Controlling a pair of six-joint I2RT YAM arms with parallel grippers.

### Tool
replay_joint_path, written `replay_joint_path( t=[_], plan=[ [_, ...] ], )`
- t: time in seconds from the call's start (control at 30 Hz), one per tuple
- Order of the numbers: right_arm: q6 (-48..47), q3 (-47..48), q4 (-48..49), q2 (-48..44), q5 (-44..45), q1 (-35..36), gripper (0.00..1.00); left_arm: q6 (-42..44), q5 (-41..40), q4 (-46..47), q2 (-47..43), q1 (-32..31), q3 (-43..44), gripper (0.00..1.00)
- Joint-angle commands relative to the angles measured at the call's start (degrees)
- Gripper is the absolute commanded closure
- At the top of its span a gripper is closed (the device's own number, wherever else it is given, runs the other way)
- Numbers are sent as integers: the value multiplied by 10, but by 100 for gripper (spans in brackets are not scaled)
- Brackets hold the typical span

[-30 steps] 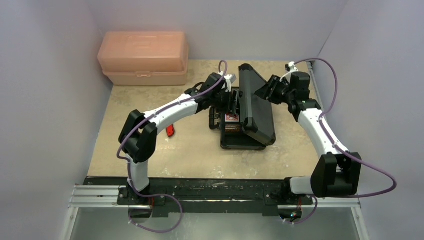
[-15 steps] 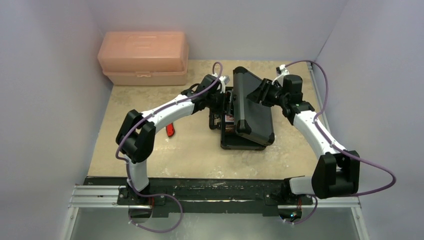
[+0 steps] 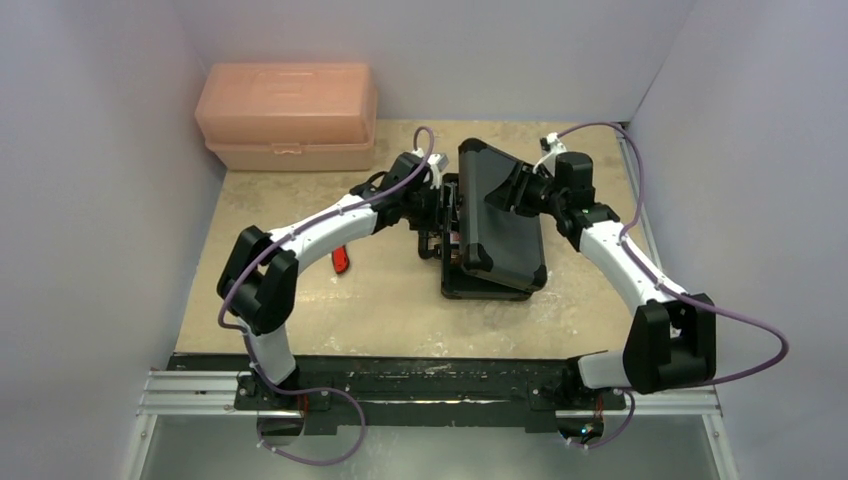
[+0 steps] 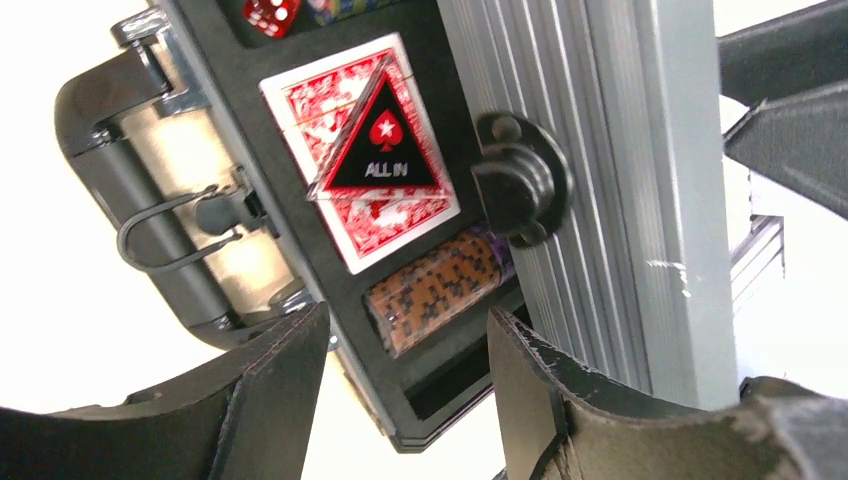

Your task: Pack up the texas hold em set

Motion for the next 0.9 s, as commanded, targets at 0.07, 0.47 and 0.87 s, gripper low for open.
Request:
replay_joint_path(
  t=[0.07, 0.47, 0.87],
  plan=[
    [0, -9, -7, 24, -12, 31, 50, 13, 11, 82, -92, 19, -78, 41],
    [-8, 35, -37, 55, -6, 43, 50, 46, -42, 53, -209, 82, -199, 41],
    [-12, 73, -61, 62, -3, 53, 50, 33, -61, 81, -222, 84, -232, 43]
  ],
)
